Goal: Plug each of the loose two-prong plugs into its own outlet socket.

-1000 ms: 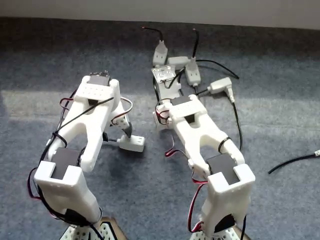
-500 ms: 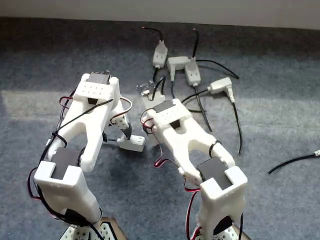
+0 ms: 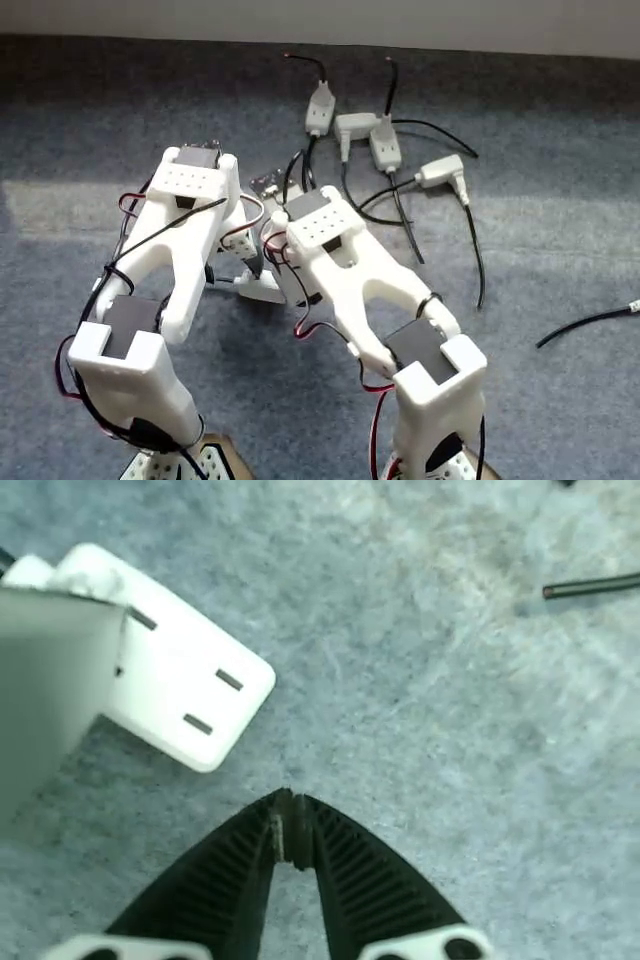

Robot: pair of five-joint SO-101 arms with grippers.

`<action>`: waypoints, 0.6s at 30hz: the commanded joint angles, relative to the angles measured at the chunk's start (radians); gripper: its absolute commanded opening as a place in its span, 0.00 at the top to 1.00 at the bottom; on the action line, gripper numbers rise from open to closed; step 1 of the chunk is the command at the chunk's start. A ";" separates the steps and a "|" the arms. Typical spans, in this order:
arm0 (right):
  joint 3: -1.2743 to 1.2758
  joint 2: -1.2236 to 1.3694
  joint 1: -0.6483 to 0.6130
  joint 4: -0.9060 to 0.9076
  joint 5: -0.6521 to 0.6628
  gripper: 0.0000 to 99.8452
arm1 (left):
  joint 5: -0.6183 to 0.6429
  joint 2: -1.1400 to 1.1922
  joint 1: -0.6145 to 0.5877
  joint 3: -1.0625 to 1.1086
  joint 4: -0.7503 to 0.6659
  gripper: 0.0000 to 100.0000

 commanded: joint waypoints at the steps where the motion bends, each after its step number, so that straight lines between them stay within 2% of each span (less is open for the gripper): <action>1: -0.044 -0.065 -0.013 0.008 -0.006 0.99 | -0.012 -0.005 -0.008 -0.027 0.002 0.75; 6: -0.076 -0.067 0.008 -0.048 -0.008 0.99 | -0.012 -0.015 -0.073 -0.035 0.002 0.75; 13: -0.133 -0.067 0.104 -0.145 -0.009 0.99 | -0.012 -0.016 -0.088 -0.081 0.011 0.75; 18: -0.131 -0.068 0.101 -0.113 -0.009 0.99 | -0.011 -0.016 -0.213 -0.160 0.011 0.75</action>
